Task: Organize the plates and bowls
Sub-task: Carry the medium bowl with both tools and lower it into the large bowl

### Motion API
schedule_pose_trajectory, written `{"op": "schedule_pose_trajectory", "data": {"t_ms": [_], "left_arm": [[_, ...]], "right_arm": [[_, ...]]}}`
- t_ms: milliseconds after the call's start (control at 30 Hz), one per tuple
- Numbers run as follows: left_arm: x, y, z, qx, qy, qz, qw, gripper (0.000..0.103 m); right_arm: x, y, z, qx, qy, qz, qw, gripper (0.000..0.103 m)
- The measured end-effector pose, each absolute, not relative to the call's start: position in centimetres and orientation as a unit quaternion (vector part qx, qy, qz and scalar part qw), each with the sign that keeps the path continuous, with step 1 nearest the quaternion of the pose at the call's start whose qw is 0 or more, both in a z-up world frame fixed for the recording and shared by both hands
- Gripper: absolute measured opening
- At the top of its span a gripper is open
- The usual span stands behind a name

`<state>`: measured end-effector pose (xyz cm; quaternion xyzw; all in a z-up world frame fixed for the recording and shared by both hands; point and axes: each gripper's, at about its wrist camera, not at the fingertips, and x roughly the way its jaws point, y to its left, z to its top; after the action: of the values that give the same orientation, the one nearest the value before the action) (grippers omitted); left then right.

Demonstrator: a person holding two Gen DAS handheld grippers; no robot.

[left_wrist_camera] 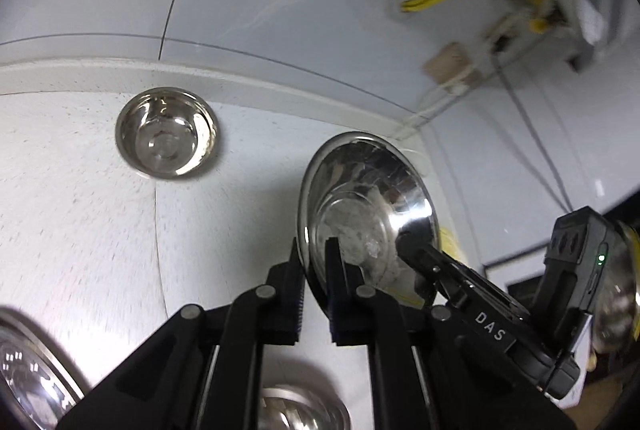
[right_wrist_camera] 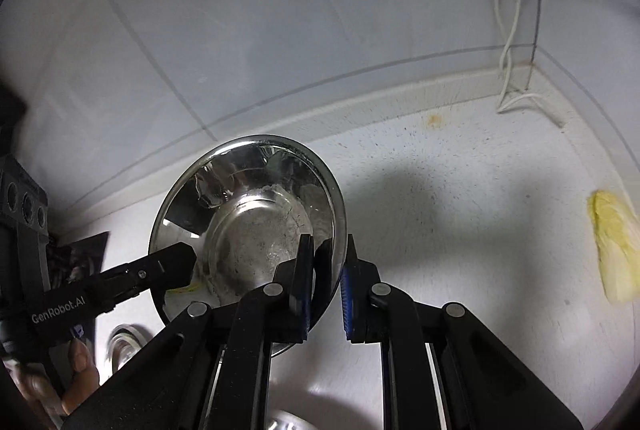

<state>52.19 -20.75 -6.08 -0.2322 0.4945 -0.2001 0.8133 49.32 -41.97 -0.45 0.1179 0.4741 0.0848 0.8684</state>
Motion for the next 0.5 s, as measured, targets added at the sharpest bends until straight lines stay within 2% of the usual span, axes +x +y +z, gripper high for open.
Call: {"op": "schedule_pose_trajectory", "data": {"t_ms": [133,233,500], "left_arm": [[47.2,-20.4,-3.7,-0.22,0.487,-0.221,0.816,0.008],[43.1,-19.8,-3.9,-0.215,0.495,-0.234,0.808,0.008],[36.0,-18.7,-9.9,-0.201,0.552,-0.226,0.777,0.009]], "right_arm": [[44.6,-41.4,2.0,0.121,0.458,0.092,0.876,0.011],[40.5,-40.8,2.8,0.113,0.452,0.095,0.88,0.011],[32.8,-39.6,-2.3,0.11,0.5,0.103,0.853,0.012]]}}
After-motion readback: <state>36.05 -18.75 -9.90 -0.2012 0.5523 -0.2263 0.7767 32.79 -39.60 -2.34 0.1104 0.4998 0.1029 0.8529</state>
